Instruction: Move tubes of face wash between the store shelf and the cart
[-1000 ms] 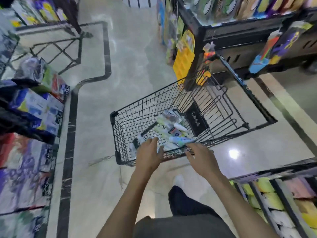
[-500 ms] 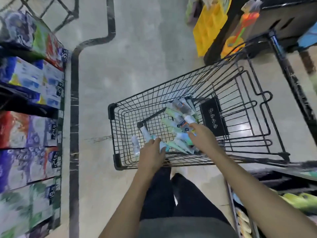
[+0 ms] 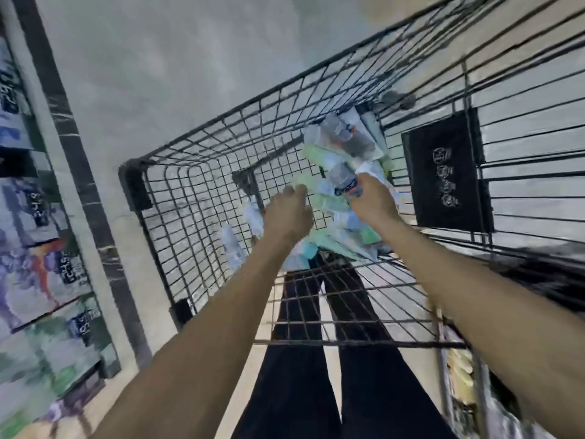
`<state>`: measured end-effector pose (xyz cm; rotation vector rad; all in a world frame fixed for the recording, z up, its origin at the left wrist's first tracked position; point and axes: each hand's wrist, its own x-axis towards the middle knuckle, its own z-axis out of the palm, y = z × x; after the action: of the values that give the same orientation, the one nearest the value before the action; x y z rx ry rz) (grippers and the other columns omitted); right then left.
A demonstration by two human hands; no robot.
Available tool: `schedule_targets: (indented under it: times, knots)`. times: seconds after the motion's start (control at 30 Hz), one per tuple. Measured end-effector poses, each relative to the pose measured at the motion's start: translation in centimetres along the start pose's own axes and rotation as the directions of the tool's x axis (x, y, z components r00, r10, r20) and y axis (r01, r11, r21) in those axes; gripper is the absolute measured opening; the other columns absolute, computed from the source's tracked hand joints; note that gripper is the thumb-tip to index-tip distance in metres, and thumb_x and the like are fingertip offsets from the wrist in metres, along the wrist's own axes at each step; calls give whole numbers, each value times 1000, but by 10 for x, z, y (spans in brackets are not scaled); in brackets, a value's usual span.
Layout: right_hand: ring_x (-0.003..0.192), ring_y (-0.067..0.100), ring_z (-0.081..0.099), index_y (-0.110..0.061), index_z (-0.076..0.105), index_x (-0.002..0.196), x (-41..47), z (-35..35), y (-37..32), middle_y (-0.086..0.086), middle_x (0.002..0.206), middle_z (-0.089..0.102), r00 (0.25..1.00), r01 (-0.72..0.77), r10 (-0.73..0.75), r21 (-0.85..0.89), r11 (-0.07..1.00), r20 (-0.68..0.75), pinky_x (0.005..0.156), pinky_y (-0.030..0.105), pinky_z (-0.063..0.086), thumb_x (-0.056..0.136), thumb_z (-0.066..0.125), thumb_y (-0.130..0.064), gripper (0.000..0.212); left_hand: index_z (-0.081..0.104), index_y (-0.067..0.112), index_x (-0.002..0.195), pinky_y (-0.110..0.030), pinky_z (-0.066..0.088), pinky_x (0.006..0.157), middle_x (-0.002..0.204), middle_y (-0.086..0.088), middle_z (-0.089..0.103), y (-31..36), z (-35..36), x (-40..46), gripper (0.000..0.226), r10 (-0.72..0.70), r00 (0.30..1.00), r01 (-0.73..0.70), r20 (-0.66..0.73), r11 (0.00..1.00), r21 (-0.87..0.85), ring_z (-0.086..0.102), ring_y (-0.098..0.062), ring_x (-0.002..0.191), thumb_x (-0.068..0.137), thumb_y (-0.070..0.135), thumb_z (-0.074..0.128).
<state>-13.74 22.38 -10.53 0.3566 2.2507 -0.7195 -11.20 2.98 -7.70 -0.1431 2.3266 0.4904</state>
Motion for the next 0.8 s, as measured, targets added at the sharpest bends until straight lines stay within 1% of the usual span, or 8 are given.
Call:
schedule_targets:
  times: [0.1,0.17,0.23,0.37,0.5,0.6,0.7,0.8]
  knots:
    - [90,32,55,-10,58,101,23,16,13,12,99,61,998,44,-48,-101,994,-37,67,37,43,84,58,-20,20,46,8,144,-48,46,97,137,-20,52,2,21,37,49,54,999,-54,-4,994,93,51,-42,124,98,23,58]
    - [107,35,54,-11,61,114,30,20,18,12,108,64,991,75,-102,-276,958,-85,76,43,48,88,62,-21,27,44,9,147,-51,44,102,142,-19,49,4,31,58,54,70,998,-69,-5,991,118,47,-41,130,96,16,58]
    - [119,37,50,-12,59,131,34,22,19,11,117,65,983,127,-171,-406,905,-73,88,48,48,93,65,-23,40,44,10,147,-54,43,107,147,-17,47,3,41,76,56,74,997,-71,-15,987,146,42,-40,134,93,12,58]
    - [123,40,48,-9,46,146,46,28,22,15,126,62,975,169,-213,-400,901,-68,91,50,46,92,69,-20,59,45,12,146,-58,38,110,152,-17,42,-5,53,98,58,97,995,-95,2,967,238,35,-43,140,90,9,58]
    - [116,37,48,-11,53,136,61,37,23,12,126,55,972,134,-212,-505,852,-100,88,44,43,84,74,-21,57,53,10,132,-54,43,101,136,-13,50,-13,58,108,43,131,991,-123,-8,948,294,41,-40,130,90,9,61]
    - [114,38,48,-10,55,129,66,43,18,14,124,55,970,116,-208,-510,852,-126,85,44,43,81,76,-18,52,56,8,127,-51,44,96,129,-12,50,-16,59,111,36,125,992,-114,-16,942,316,43,-39,123,91,10,61]
    - [108,39,51,-10,54,124,64,48,20,15,118,59,950,159,-278,-546,823,-142,78,44,42,76,80,-14,55,58,5,125,-50,45,93,128,-14,49,-19,59,114,33,131,991,-123,-1,939,320,43,-39,121,92,12,62]
    - [105,39,51,-12,53,123,59,53,28,13,110,68,930,227,-350,-568,791,-115,74,43,38,74,74,-1,54,55,3,126,-49,46,91,128,-17,49,-19,58,114,35,133,991,-134,25,951,279,45,-37,122,93,12,63]
